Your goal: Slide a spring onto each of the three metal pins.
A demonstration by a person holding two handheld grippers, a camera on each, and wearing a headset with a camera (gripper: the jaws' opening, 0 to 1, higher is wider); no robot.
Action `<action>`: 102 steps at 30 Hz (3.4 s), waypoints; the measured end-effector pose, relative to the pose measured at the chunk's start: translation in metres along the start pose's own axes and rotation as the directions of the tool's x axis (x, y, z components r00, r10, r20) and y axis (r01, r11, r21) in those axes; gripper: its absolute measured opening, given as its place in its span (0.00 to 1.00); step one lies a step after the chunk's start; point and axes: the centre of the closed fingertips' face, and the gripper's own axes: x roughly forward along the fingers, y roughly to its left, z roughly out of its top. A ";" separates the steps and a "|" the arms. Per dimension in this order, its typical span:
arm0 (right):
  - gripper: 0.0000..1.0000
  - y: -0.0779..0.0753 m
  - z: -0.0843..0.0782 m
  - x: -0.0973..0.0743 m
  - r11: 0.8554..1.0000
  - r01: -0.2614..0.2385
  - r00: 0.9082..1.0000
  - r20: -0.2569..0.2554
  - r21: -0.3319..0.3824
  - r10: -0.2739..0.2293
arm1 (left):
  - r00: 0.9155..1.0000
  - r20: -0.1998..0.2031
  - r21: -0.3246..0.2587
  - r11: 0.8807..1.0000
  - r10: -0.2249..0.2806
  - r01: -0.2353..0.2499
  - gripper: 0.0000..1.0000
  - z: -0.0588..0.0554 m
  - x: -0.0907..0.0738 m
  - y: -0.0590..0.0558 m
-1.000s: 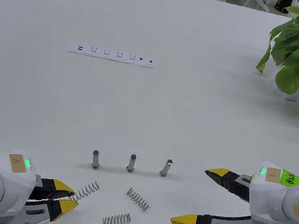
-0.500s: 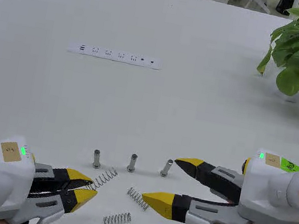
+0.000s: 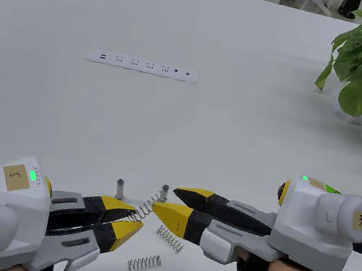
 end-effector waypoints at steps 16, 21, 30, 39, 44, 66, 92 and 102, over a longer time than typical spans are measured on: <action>0.12 0.009 0.004 0.001 0.998 -0.030 0.999 0.019 0.058 0.029 | 0.999 0.022 0.000 1.000 -0.026 0.026 0.10 0.005 0.004 -0.007; 0.12 0.011 0.003 0.001 0.998 -0.030 0.999 0.011 0.049 0.030 | 0.999 0.016 0.009 0.999 -0.032 0.032 0.10 0.004 0.005 -0.008; 0.12 0.013 0.000 0.002 0.999 -0.029 0.999 -0.038 -0.032 0.027 | 0.999 0.000 0.013 0.999 -0.047 0.047 0.11 0.001 0.007 -0.011; 0.11 0.016 -0.003 0.003 0.991 -0.031 0.996 -0.086 -0.130 0.020 | 0.998 -0.029 0.020 0.998 -0.052 0.053 0.11 -0.006 0.009 -0.013; 0.11 0.017 -0.004 0.003 0.983 -0.036 0.994 -0.107 -0.178 0.017 | 0.998 -0.035 0.019 0.998 -0.054 0.055 0.11 -0.006 0.009 -0.015; 0.12 0.024 -0.009 0.004 0.931 -0.062 0.982 -0.190 -0.359 -0.008 | 0.997 -0.047 0.015 0.998 -0.064 0.065 0.10 -0.010 0.009 -0.017; 0.32 0.030 -0.013 -0.009 0.809 -0.345 0.854 -0.516 -0.476 0.061 | 0.994 -0.053 0.053 0.994 -0.092 0.095 0.09 -0.010 0.011 -0.024; 0.28 0.039 -0.023 -0.004 0.686 -0.543 0.700 -0.712 -0.485 0.051 | 0.994 -0.044 0.061 0.993 -0.103 0.106 0.09 -0.010 0.012 -0.027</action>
